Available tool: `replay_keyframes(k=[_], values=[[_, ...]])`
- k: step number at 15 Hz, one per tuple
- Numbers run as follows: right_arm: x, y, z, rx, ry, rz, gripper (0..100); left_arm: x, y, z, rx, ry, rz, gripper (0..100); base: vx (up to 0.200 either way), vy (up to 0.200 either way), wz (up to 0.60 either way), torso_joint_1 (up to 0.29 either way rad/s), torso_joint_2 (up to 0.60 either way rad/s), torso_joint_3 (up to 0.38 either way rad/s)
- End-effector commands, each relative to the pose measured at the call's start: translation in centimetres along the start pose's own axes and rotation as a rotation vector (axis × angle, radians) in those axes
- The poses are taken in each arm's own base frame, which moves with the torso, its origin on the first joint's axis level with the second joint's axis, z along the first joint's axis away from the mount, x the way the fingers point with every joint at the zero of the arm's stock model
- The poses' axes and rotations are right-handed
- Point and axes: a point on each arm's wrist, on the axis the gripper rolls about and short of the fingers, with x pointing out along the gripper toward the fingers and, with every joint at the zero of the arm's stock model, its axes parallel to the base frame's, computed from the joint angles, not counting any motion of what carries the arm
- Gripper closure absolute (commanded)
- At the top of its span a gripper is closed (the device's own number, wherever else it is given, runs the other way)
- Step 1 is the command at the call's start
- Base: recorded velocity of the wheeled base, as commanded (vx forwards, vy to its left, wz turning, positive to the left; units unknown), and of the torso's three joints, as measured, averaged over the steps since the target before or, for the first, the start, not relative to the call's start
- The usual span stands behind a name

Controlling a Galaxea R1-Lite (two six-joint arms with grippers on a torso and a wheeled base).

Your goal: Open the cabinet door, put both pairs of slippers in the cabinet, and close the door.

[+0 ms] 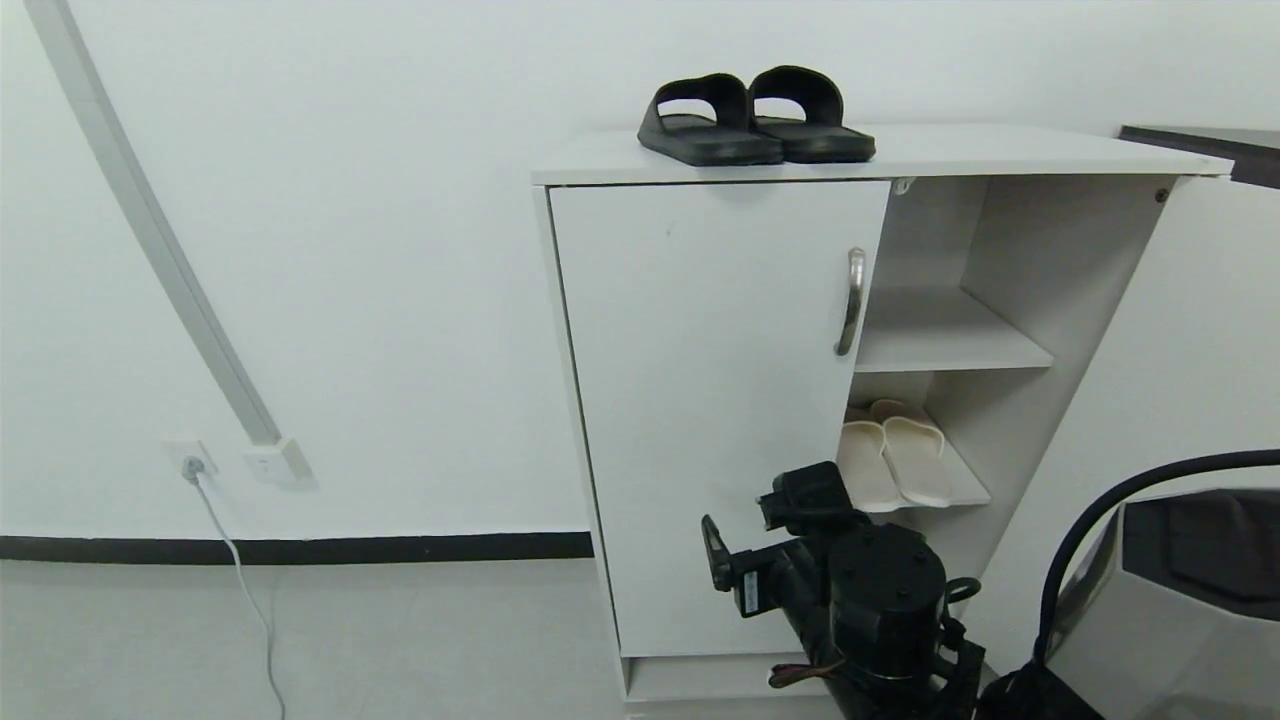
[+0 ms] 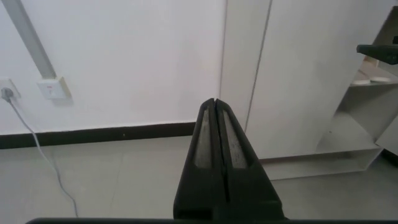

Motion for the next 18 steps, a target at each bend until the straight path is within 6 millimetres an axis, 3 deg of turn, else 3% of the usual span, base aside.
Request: replay_keyframes(k=[1, 9, 18], values=[[0.1, -0.1, 0.0, 0.002, -0.002, -0.003, 0, 0.0, 0.0, 0.0, 0.000, 0.001, -0.001, 100, 0.000, 0.000, 0.00, 0.000, 0.00, 0.000], [0.3, -1.2, 0.5, 0.034, -0.060, -0.006, 0, 0.0, 0.0, 0.0, 0.000, 0.001, -0.001, 100, 0.000, 0.000, 0.00, 0.000, 0.00, 0.000], [0.4, -1.1, 0.2, 0.018, -0.051, -0.005, 0, 0.0, 0.0, 0.0, 0.000, 0.001, -0.001, 100, 0.000, 0.000, 0.00, 0.000, 0.00, 0.000]])
